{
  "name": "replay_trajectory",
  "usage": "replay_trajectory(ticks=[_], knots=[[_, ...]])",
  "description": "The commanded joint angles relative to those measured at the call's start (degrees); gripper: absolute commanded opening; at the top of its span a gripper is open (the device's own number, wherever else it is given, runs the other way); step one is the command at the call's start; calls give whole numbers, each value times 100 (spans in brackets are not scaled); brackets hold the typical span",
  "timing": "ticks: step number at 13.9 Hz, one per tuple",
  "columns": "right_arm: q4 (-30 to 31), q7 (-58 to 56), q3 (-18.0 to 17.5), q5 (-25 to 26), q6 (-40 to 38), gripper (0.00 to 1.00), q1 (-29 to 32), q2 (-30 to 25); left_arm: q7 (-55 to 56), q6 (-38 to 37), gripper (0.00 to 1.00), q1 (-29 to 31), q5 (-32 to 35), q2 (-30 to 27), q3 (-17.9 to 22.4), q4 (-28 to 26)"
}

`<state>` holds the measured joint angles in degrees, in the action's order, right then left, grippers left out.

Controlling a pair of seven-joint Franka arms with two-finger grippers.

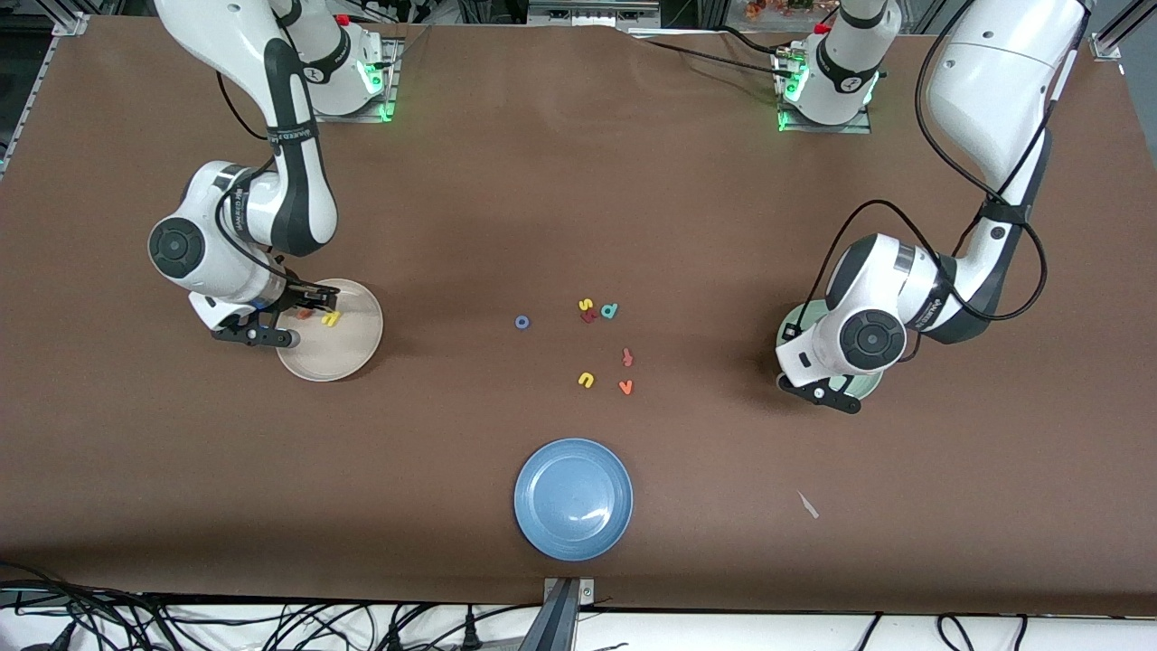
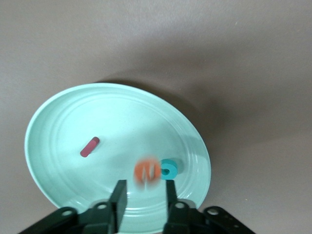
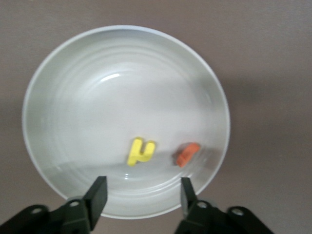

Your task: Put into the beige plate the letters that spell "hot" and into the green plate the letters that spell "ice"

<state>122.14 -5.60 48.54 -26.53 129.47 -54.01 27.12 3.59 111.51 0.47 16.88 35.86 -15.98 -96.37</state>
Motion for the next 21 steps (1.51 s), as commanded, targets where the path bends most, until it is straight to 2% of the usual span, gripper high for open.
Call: replay_trajectory(ticks=[1, 3, 5, 6, 9, 10, 11, 12, 14, 15, 17, 19, 21], knots=[[-154, 1081, -291, 25, 52, 100, -258, -128, -147, -33, 100, 49, 184, -61, -81, 21], [-418, 2102, -686, 33, 52, 100, -373, -93, -201, -173, 100, 14, 105, -332, -151, 83], [-647, 2789, -1152, 33, 61, 100, -391, -76, -192, -681, 100, -21, 78, -824, -370, 197], [-796, 3018, -1363, 33, 70, 100, -399, -6, -183, -1014, 100, 5, -17, -957, -467, 424], [-1323, 3354, -1821, -10, 105, 100, -400, 328, -192, -1895, 100, -47, -379, -889, -476, 1723], [-1385, 3442, -1970, -11, 175, 100, -400, 416, -201, -1897, 100, -65, -475, -879, -476, 1875], [-1386, 3573, -2137, -11, 384, 100, -408, 460, -131, -1897, 100, -335, -510, -1001, -407, 1920], [-1377, 3792, -2286, -11, 673, 100, -434, 574, -78, -1897, 100, -511, -572, -1246, -180, 1912], [-1403, 4074, -2340, -11, 974, 100, -601, 723, -43, -1897, 100, -549, -1070, -1860, 94, 1693], [-1421, 4119, -2340, -2, 1097, 100, -636, 829, -51, -1897, 100, -522, -1282, -2255, 234, 1361], [-1491, 4040, -2349, -2, 1160, 100, -637, 970, -43, -1888, 100, -540, -1354, -2898, 577, 999], [-1841, 4040, -2349, -10, 1134, 100, -637, 1259, -95, -1888, 100, -496, -1372, -3364, 1042, 692], [-2045, 4040, -2410, -11, 1107, 100, -628, 1392, -139, -1896, 100, -321, -1381, -3787, 1123, 313]])
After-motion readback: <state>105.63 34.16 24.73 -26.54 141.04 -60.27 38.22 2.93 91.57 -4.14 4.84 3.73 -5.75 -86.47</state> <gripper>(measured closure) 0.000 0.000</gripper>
